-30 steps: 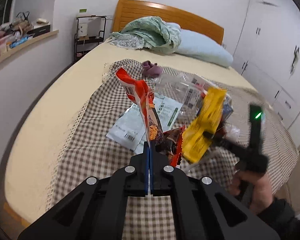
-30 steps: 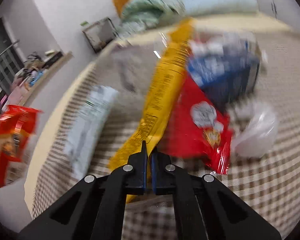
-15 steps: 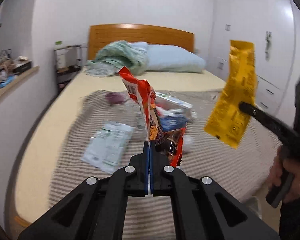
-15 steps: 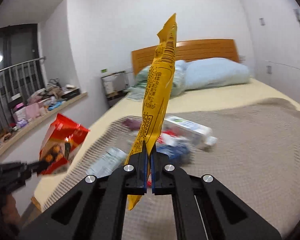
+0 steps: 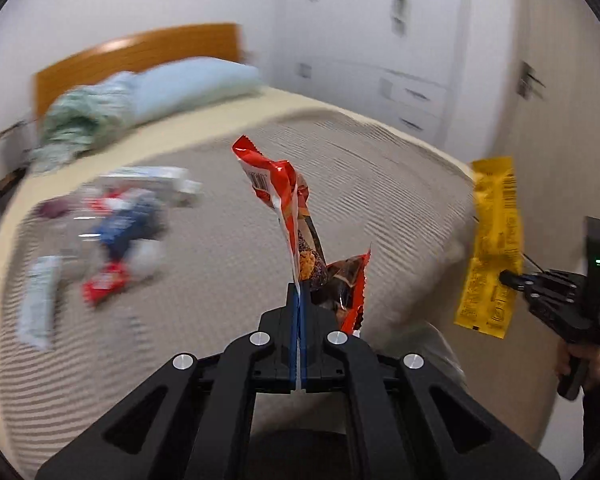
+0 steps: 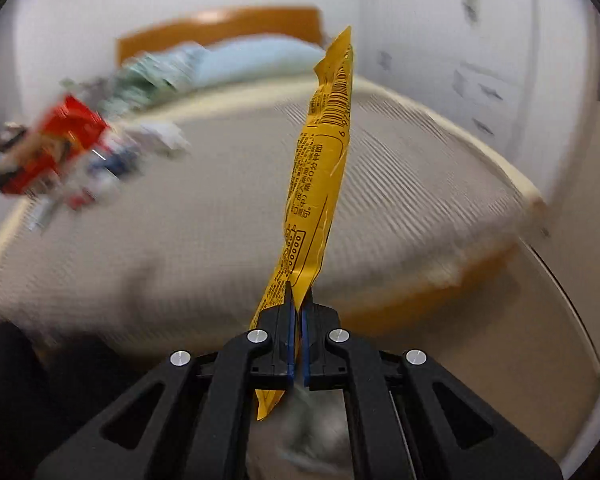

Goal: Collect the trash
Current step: 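Carry both wrappers to the bin and open both tools inside it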

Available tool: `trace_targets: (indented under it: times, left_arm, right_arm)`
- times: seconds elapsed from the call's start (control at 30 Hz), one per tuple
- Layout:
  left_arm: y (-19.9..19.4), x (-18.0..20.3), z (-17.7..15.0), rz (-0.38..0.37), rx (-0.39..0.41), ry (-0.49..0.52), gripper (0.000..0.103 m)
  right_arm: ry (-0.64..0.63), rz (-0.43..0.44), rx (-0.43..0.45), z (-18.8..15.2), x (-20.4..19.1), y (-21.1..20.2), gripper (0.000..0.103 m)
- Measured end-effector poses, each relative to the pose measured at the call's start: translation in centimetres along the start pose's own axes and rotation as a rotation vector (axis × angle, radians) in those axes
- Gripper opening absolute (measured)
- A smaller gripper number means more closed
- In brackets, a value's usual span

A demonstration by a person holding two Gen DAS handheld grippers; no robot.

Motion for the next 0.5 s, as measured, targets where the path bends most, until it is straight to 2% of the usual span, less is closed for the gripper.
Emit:
trace_targets:
  times: [0.13, 0.2, 0.23, 0.37, 0.43, 0.5]
  left_arm:
    - [6.4, 6.6, -3.9, -0.104, -0.160, 0.073, 0.000]
    - [10.1, 9.6, -6.7, -0.143, -0.265, 0.107, 0.000]
    - [11.7, 10.7, -7.8, -0.146, -0.305, 0.117, 0.000]
    - [16.4, 13.0, -11.3, -0.152, -0.432, 0.159, 0.000]
    - [18.2, 13.6, -12.4, -0.142, -0.473, 0.170, 0.000]
    - [19.6, 13.8, -13.2, -0.132, -0.503, 0.177, 0.000]
  right_arm:
    - [0.067, -0.052, -0.223, -10.0, 6.2, 4.9, 0.003]
    - [0.085, -0.053, -0.311, -14.1, 6.9, 7.4, 0.003]
    - [0.096, -0.035, -0.384, -17.1, 7.2, 9.3, 0.003]
    - [0.065, -0.009, -0.539, -24.3, 6.6, 15.6, 0.003]
    - [0.038, 0.038, -0.596, -26.9, 5.1, 19.0, 0.003]
    - [0.007, 0.065, -0.611, -27.5, 3.7, 21.4, 0.003]
Point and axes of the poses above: each gripper's, at about its wrist camera, not at the fingertips, and y roughly the way its jaws point, x to its right, z to its top, the point moved 9 cm from there along y, roughly the way its jaws point, and after that the axes turned 7 degrees about -z, right-handed, at the moved point
